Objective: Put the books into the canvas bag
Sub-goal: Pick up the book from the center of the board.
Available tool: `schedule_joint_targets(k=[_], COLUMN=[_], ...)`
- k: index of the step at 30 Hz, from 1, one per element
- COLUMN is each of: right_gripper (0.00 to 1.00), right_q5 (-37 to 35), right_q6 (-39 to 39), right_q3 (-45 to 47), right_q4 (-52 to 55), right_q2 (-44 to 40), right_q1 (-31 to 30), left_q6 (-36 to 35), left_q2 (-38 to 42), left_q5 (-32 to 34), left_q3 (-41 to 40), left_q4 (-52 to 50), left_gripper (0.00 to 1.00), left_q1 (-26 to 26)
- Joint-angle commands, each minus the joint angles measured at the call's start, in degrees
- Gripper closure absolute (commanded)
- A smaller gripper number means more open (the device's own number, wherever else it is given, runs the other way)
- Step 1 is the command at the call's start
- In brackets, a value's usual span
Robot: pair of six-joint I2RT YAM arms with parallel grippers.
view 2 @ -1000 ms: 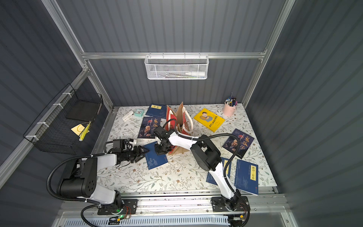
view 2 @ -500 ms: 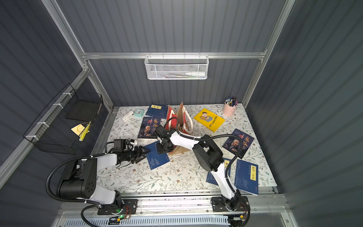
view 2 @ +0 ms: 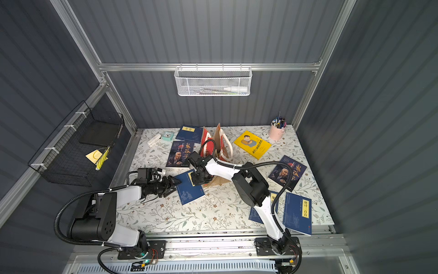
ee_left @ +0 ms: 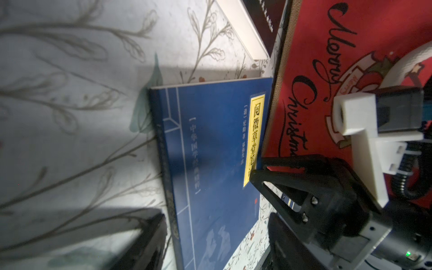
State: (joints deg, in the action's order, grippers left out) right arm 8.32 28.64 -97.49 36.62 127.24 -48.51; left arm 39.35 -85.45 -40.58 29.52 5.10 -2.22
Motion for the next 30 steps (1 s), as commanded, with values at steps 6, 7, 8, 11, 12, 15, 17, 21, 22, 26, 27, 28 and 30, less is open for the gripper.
schedule_joint_targets(k=[6, 7, 8, 11, 12, 15, 17, 21, 22, 26, 27, 28, 30], right_gripper=[0.75, 0.75, 0.75, 0.76, 0.76, 0.76, 0.76, 0.76, 0.76, 0.76, 0.76, 0.76, 0.76], right_q5=[7.3, 8.7, 9.2, 11.7, 11.8, 13.0, 14.3, 15.7, 15.7, 15.4, 15.2, 15.2, 15.5], right_q6=[3.3, 4.1, 4.7, 5.6, 5.7, 6.3, 7.0, 8.2, 8.3, 8.4, 8.5, 8.7, 9.1], right_q3=[4.0, 4.7, 5.0, 5.7, 5.7, 5.7, 5.8, 6.4, 6.6, 7.2, 7.4, 7.8, 8.1], right_q4=[-2.3, -3.3, -3.8, -4.7, -4.6, -5.3, -6.0, -7.2, -7.3, -7.4, -7.6, -7.8, -8.3], right_q2=[1.4, 1.2, 1.0, 0.0, -0.4, -1.0, -1.0, -1.0, -1.2, -2.1, -2.2, -2.2, -1.9], right_q1=[1.1, 1.3, 1.5, 1.8, 1.8, 1.8, 1.8, 1.7, 1.7, 1.5, 1.5, 1.4, 1.3], left_q6=[6.8, 6.7, 6.6, 6.5, 6.3, 6.2, 6.7, 7.0, 7.0, 4.9, 4.0, 3.6, 3.9], left_q2=[-3.2, -2.5, -1.6, 1.9, 3.2, 5.8, 6.9, 7.3, 7.0, 5.3, 4.6, 3.8, 2.2], left_q5=[-6.4, -6.9, -7.0, -6.4, -6.1, -5.7, -5.6, -5.1, -4.8, -2.8, -2.2, -1.9, -2.0], left_q3=[-4.9, -4.8, -4.8, -4.6, -4.3, -3.6, -3.5, -3.5, -3.5, -3.3, -3.2, -3.2, -3.8], left_q4=[8.7, 9.0, 8.9, 8.1, 7.5, 6.3, 6.2, 6.1, 5.9, 2.6, 1.6, 1.3, 2.7], left_gripper=[0.29, 0.29, 0.31, 0.38, 0.41, 0.49, 0.53, 0.55, 0.55, 0.55, 0.55, 0.55, 0.54], left_q1=[0.0, -0.1, -0.1, -0.1, -0.1, -0.1, -0.1, -0.1, -0.1, -0.1, -0.1, -0.2, -0.2])
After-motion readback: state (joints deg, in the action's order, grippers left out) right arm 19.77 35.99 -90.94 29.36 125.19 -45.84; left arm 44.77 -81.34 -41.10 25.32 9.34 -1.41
